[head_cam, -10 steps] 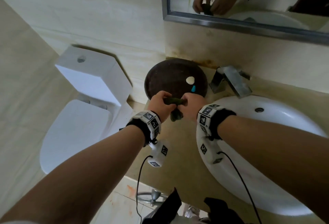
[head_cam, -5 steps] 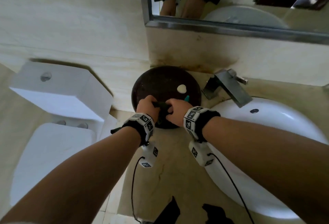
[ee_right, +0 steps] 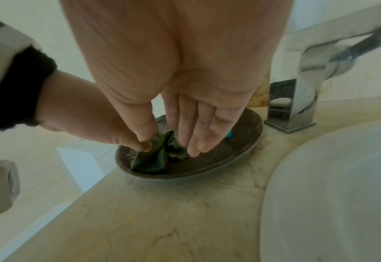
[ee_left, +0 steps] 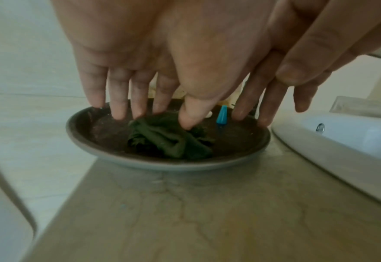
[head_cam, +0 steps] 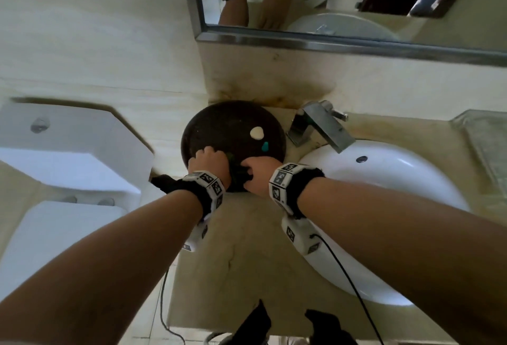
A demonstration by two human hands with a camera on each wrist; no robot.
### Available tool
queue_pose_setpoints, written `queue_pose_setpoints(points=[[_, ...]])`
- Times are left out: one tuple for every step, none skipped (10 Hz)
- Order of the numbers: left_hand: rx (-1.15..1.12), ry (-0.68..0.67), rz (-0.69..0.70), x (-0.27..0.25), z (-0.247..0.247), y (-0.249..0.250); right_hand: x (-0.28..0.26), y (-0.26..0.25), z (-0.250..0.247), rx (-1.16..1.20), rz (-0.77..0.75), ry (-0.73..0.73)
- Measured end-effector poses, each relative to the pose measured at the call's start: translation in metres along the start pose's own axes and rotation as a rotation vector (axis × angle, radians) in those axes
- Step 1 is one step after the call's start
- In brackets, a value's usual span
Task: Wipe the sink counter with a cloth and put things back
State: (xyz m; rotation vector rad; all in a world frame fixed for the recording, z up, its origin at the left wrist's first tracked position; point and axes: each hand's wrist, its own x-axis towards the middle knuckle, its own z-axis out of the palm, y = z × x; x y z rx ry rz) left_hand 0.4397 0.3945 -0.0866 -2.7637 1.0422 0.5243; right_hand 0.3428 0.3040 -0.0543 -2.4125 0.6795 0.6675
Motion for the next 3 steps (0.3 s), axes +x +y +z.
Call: queue_pose_setpoints(points=[[-0.032,0.015,-0.004,-0.013,-0.009,0.019,-0.016,0.014,-0.005,-0.020,0.003,0.040],[-0.018,0.048,0.030,-0.032,-0.026,0.048,-0.040,0.031,-0.013,-0.020,0.017,0.071],[-0.031,0.119,0.074,-0.050,-0.046,0.087,-0.064,0.057,-0.025,-0.058,0.004,0.129]])
